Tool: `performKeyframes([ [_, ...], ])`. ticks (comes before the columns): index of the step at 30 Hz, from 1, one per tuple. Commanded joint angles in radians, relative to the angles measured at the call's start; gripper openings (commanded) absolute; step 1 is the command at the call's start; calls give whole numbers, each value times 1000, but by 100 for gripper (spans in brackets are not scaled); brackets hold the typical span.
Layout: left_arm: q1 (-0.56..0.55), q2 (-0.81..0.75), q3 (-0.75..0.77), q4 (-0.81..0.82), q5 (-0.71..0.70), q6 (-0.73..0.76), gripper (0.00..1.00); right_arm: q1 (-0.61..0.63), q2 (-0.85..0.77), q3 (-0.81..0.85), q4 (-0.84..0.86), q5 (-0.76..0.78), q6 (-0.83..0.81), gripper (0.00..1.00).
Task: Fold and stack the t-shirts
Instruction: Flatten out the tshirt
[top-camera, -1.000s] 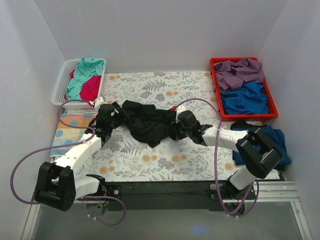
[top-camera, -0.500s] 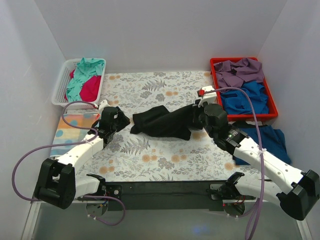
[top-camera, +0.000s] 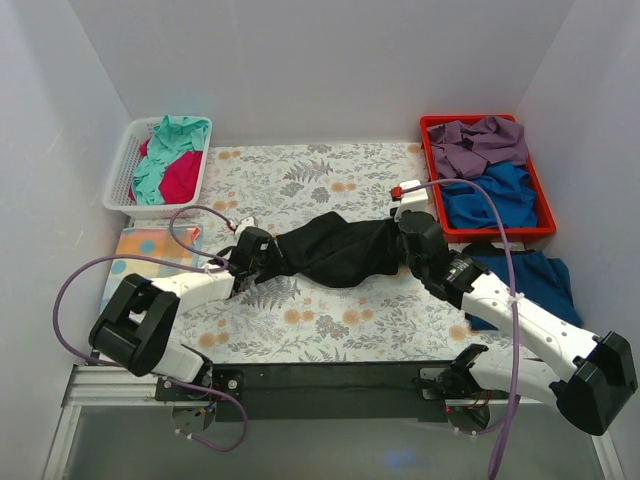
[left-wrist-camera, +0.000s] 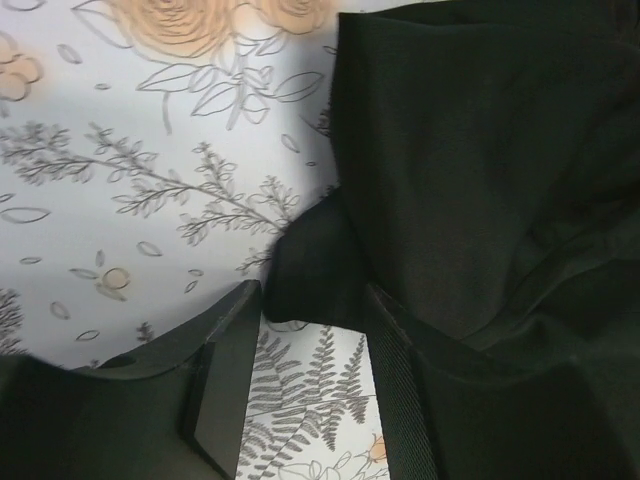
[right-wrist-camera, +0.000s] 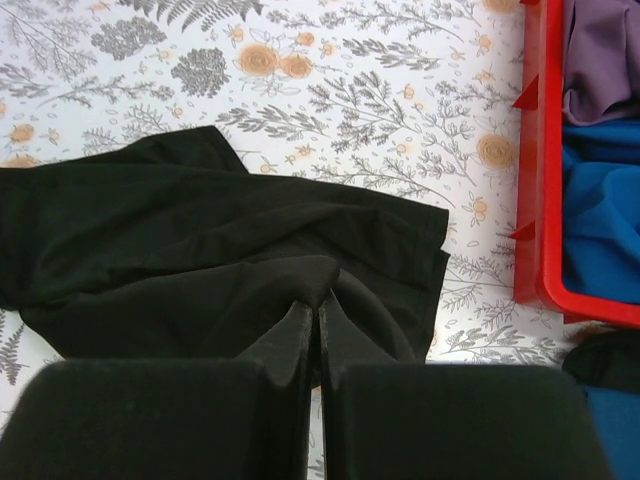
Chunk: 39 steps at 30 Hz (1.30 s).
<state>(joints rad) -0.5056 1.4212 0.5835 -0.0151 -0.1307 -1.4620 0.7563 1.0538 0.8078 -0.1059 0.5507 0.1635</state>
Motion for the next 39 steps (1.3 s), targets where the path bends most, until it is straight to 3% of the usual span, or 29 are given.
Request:
performKeyframes([
  [1, -27, 61, 44, -2, -9, -12, 46, -3, -15, -12, 20, 20, 24, 1],
  [6, -47, 133, 85, -34, -70, -14, 47, -3, -26, -32, 20, 15, 36, 1],
  [9, -68, 168, 116, -101, -127, -24, 36, -5, -37, -45, 20, 20, 42, 1],
  [10, -73, 171, 119, -114, -156, -24, 31, -5, -43, -48, 20, 21, 45, 1],
  [11, -76, 177, 125, -137, -168, -24, 10, -5, -44, -51, 20, 23, 47, 1],
  [12, -77, 179, 125, -144, -178, -24, 0, -5, -46, -56, 21, 25, 48, 1],
  [19, -79, 78, 142, -245, -288, -35, 0, -8, -66, -45, 9, 67, 44, 1],
  [27, -77, -313, 243, -367, -481, 31, 0, -23, -138, 28, -69, 169, 7, 1],
  [39, -73, -550, 574, -411, -598, 222, 0, -31, -294, 171, -81, 210, -88, 1],
])
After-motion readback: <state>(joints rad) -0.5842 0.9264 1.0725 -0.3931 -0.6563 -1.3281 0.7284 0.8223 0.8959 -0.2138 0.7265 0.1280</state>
